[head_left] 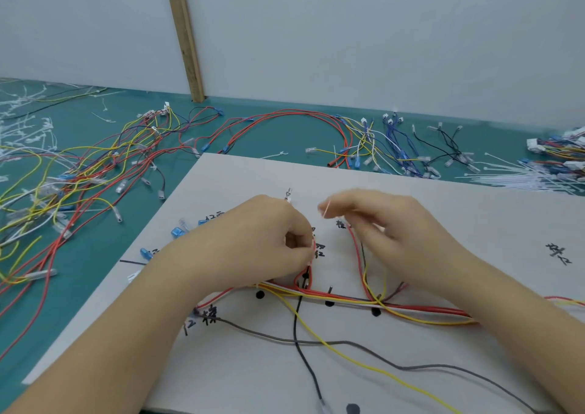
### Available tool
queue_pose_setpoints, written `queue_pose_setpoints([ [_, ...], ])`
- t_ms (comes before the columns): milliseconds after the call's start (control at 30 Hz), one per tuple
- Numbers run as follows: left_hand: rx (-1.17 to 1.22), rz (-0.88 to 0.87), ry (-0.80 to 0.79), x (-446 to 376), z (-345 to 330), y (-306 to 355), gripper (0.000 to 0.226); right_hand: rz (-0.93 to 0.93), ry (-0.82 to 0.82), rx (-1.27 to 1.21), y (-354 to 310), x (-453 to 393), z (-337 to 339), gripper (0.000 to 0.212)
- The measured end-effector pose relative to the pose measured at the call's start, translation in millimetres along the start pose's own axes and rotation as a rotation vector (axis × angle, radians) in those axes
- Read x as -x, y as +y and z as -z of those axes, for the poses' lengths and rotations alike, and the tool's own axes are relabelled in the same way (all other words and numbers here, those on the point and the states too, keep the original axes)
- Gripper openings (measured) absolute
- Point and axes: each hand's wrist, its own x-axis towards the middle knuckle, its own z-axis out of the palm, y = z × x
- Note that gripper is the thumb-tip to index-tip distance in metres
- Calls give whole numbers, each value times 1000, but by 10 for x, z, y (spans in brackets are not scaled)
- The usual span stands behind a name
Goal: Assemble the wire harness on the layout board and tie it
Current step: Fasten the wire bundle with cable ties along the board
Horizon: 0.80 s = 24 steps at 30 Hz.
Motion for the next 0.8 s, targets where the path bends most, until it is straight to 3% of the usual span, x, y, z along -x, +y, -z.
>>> queue_pose_setpoints([
  [167, -22, -2, 1, -2, 9, -36, 33, 72, -226, 270, -18, -1, -100, 36],
  [600, -10, 55, -52, 0, 6, -68, 24, 11, -213, 235, 9, -19, -147, 46],
  [800, -32, 55, -64, -2, 6, -41, 24, -51, -142, 134, -6, -113, -183, 16],
])
